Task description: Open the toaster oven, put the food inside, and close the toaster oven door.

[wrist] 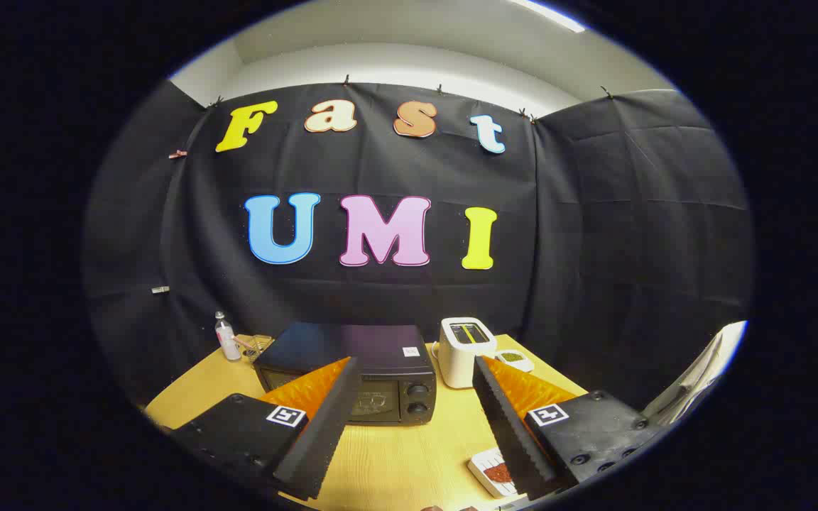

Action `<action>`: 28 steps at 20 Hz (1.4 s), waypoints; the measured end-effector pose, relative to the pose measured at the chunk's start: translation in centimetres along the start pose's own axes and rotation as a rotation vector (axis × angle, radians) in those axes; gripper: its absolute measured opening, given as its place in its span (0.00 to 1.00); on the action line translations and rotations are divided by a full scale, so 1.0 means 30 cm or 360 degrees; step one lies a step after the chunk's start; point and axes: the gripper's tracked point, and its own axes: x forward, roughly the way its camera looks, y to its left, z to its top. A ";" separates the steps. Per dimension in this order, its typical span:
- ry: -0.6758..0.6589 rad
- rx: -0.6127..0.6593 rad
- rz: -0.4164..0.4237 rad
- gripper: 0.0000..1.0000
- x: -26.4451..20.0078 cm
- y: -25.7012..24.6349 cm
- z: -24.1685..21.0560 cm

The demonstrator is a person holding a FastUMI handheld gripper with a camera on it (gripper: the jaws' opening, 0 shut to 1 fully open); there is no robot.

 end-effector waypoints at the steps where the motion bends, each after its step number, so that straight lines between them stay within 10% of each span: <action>1: 0.0009 0.0009 0.0000 0.97 0.001 0.000 -0.004; 28: 0.0277 0.0180 0.0102 0.98 0.334 0.237 -0.177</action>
